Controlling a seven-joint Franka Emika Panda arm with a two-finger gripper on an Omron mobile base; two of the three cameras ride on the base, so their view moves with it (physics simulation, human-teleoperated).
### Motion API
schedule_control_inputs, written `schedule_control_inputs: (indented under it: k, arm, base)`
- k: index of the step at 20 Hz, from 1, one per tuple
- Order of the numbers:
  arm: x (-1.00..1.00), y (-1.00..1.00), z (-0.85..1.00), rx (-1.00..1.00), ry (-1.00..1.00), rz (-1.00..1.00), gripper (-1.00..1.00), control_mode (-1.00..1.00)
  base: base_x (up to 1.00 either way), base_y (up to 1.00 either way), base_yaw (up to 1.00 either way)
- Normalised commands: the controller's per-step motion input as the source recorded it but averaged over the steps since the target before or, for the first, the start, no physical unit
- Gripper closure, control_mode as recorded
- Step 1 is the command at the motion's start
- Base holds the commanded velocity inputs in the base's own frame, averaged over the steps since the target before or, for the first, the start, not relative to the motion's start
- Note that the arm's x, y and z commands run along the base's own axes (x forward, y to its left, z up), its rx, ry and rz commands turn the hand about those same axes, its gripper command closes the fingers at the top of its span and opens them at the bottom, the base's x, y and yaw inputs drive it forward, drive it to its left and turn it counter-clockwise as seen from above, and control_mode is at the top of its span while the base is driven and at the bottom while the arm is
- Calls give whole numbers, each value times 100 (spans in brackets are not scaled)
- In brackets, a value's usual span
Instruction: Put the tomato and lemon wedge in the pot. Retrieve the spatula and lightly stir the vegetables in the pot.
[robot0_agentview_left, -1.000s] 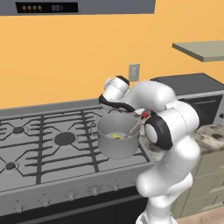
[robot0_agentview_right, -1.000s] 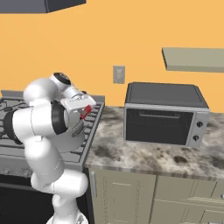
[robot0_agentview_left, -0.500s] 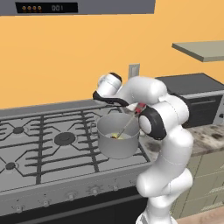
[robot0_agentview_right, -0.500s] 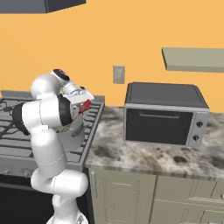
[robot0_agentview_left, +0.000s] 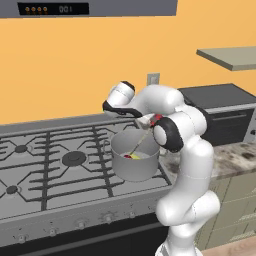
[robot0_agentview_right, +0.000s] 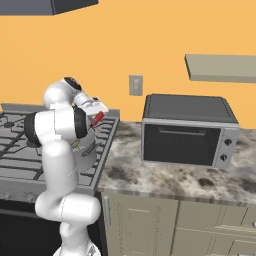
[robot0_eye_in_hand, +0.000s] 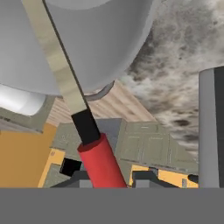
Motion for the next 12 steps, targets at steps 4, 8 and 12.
schedule_control_inputs:
  k: [4,8,12]
  arm:
    - [10,-6,-33,-12,0,-11,100,-100]
    - [6,-1,-11,-11,0,-9,100,-100]
    - [7,-6,-18,-16,0,-13,100,-100]
  base:
    - [0,0,0]
    - [0,0,0]
    - [0,0,0]
